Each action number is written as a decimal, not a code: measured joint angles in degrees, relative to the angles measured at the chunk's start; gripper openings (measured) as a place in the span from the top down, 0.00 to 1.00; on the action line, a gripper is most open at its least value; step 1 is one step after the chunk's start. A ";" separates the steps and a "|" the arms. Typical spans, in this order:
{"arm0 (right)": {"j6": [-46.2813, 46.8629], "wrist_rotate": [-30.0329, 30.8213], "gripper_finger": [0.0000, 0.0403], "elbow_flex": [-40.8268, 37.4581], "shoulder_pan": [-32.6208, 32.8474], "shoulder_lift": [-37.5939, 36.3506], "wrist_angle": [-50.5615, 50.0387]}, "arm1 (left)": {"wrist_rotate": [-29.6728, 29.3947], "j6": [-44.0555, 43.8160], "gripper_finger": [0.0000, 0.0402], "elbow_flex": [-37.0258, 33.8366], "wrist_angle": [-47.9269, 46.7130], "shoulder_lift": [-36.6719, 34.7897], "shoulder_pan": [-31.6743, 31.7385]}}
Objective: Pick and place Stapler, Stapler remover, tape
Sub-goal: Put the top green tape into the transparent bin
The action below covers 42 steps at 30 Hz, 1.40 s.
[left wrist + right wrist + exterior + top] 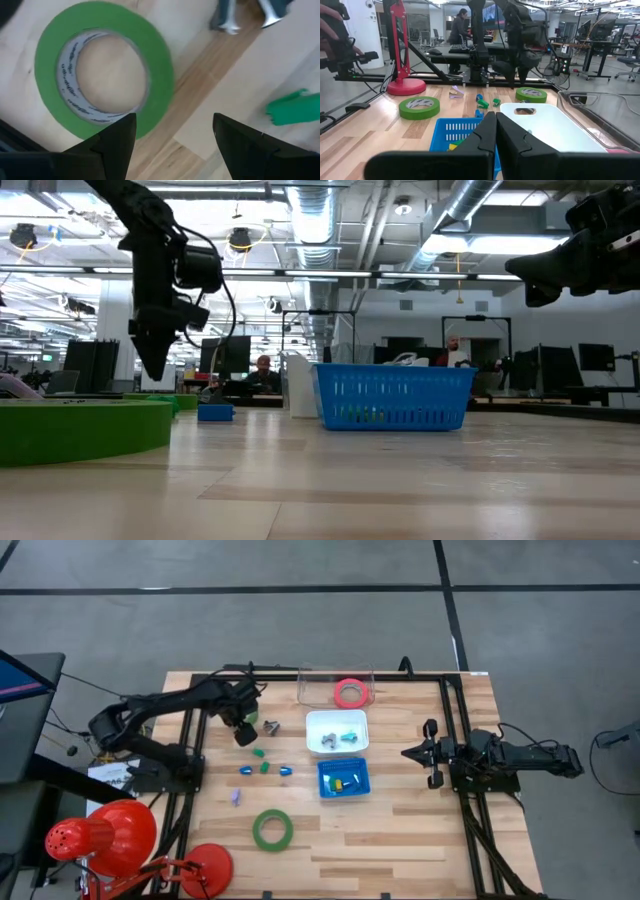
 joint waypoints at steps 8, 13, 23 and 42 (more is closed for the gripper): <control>0.00 0.00 1.00 -0.01 -0.02 -0.01 0.00 | -0.74 6.72 0.37 0.00 0.39 3.30 0.40; 0.00 0.00 1.00 -0.01 -0.02 -0.01 0.00 | -0.34 11.37 0.37 0.00 0.64 5.20 0.51; 0.00 0.00 1.00 -0.01 -0.01 0.01 -0.01 | 0.41 11.49 0.37 0.00 0.72 3.75 1.20; -0.01 0.00 1.00 0.00 0.00 0.01 0.00 | 0.91 16.84 0.18 0.02 1.47 3.97 3.90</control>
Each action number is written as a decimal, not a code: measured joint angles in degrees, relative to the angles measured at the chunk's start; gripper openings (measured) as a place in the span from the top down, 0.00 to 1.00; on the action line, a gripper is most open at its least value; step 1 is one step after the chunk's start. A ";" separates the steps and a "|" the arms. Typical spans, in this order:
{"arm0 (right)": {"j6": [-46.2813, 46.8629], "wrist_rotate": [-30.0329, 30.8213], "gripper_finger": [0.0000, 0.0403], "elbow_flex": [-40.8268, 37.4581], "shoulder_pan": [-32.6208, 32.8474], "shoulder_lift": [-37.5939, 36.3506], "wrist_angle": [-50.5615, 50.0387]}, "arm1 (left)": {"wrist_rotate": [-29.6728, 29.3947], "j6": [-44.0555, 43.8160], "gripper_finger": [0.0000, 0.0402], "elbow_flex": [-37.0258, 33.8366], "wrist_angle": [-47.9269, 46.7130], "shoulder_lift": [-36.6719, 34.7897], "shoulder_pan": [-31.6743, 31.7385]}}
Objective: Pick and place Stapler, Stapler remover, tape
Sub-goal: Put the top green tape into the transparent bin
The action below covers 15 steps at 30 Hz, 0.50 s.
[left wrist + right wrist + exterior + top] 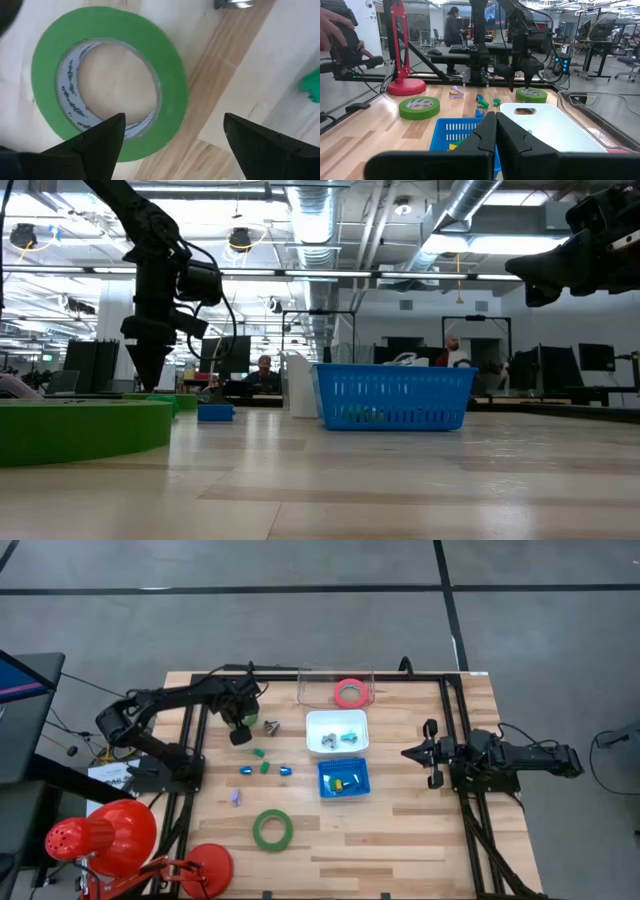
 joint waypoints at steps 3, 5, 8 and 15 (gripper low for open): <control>0.02 0.00 1.00 -0.02 0.00 -0.02 0.00 | 0.77 1.21 0.19 0.00 0.19 0.89 0.79; 0.00 -0.02 1.00 -0.02 -0.01 -0.02 0.00 | 1.16 1.58 0.20 0.00 0.74 1.86 1.00; 0.02 0.00 1.00 0.00 -0.02 -0.02 -0.02 | 1.18 3.02 0.21 0.00 1.09 3.21 1.22; 0.00 0.00 1.00 -0.02 0.00 -0.01 0.00 | 1.22 4.05 0.23 0.00 1.71 6.38 1.65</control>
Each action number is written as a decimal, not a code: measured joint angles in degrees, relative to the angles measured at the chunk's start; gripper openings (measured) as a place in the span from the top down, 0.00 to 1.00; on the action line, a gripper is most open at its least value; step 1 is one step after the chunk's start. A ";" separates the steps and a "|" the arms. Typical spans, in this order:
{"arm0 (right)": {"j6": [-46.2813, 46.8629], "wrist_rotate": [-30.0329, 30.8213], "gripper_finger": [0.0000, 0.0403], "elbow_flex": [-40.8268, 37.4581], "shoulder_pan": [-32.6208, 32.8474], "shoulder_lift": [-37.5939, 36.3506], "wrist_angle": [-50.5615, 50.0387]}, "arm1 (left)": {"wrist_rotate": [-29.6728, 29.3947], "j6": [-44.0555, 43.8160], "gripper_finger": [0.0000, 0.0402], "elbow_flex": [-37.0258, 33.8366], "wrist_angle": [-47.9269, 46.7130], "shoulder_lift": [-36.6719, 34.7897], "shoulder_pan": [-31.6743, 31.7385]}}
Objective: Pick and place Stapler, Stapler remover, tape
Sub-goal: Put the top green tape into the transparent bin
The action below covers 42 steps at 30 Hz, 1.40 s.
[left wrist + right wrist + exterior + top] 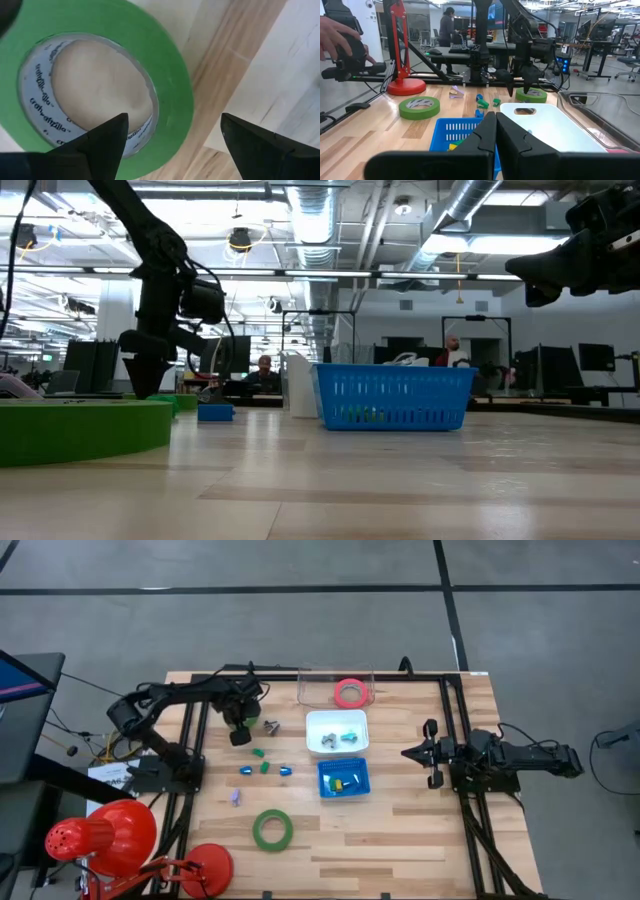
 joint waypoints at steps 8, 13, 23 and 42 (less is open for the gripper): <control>0.02 0.00 1.00 0.00 0.00 -0.01 -0.01 | 0.00 0.01 0.33 0.00 0.51 0.57 -0.09; 0.01 0.00 1.00 0.00 -0.01 -0.01 -0.01 | -0.02 0.00 0.45 0.00 0.59 0.57 -0.11; 0.00 0.00 1.00 0.00 0.00 -0.01 -0.02 | -0.06 0.02 0.66 0.00 0.65 0.57 -0.11; 0.01 0.00 1.00 -0.01 -0.01 0.00 0.00 | -0.02 -0.02 0.75 0.00 1.05 -0.15 -0.13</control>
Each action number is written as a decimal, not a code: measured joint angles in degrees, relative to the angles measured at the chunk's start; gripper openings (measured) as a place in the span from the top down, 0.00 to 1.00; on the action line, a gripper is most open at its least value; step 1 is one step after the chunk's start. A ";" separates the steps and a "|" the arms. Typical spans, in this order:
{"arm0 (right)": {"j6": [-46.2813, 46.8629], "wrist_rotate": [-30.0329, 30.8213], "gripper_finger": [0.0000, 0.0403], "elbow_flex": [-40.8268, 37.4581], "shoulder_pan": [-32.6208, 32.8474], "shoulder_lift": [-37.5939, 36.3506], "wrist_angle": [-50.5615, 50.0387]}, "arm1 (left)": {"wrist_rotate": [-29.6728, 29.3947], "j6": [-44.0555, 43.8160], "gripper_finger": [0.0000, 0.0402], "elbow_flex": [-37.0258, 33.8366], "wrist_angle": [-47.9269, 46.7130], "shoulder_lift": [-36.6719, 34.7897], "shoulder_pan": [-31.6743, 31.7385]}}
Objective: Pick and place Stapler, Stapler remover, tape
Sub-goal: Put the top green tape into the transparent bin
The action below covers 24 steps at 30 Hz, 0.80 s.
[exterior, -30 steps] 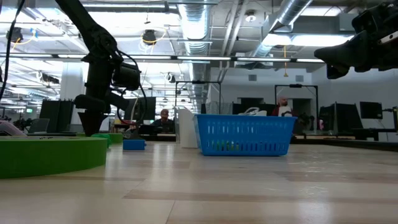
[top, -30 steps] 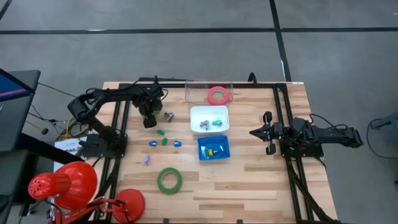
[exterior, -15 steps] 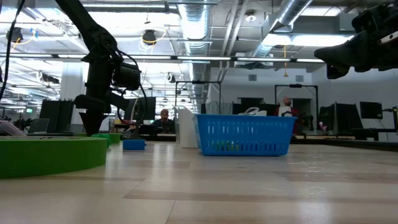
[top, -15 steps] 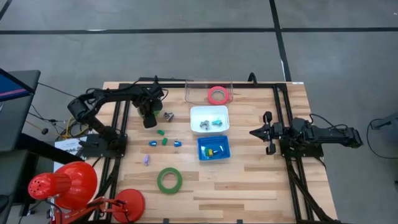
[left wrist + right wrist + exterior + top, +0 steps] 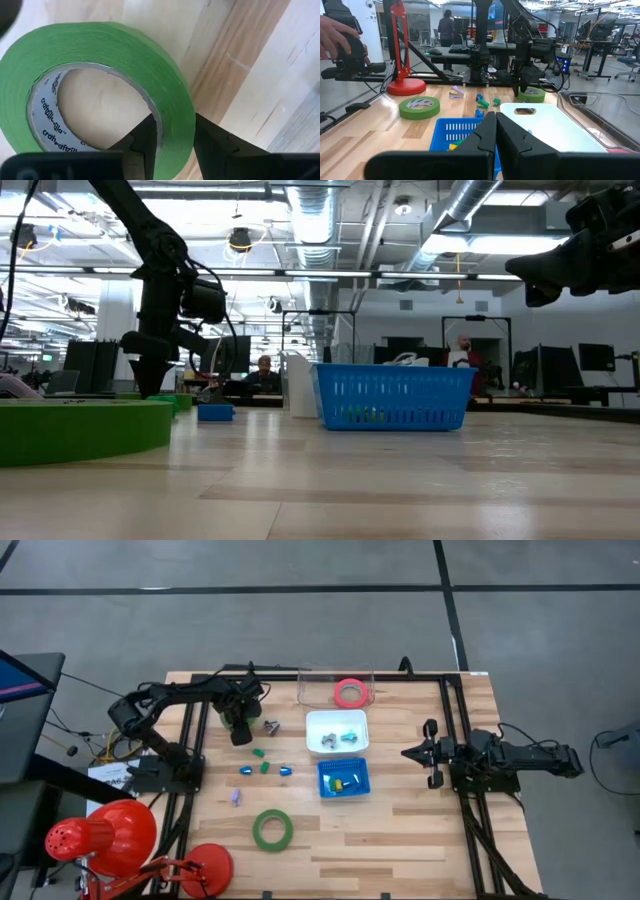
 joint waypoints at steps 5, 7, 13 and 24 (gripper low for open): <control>0.01 -0.02 1.00 0.00 0.01 0.01 0.00 | -0.29 -0.12 0.75 0.00 -0.84 -3.01 0.00; 0.00 0.00 1.00 0.01 0.00 0.00 -0.01 | -0.31 -0.20 0.75 0.00 -1.79 -4.76 0.00; -0.01 -0.02 1.00 0.02 0.01 -0.01 0.00 | -0.43 -0.68 0.75 0.00 -3.51 -11.16 -0.38; -0.01 0.00 1.00 0.00 0.01 -0.01 -0.01 | -0.48 -2.21 0.75 1.80 -3.61 -21.86 -4.40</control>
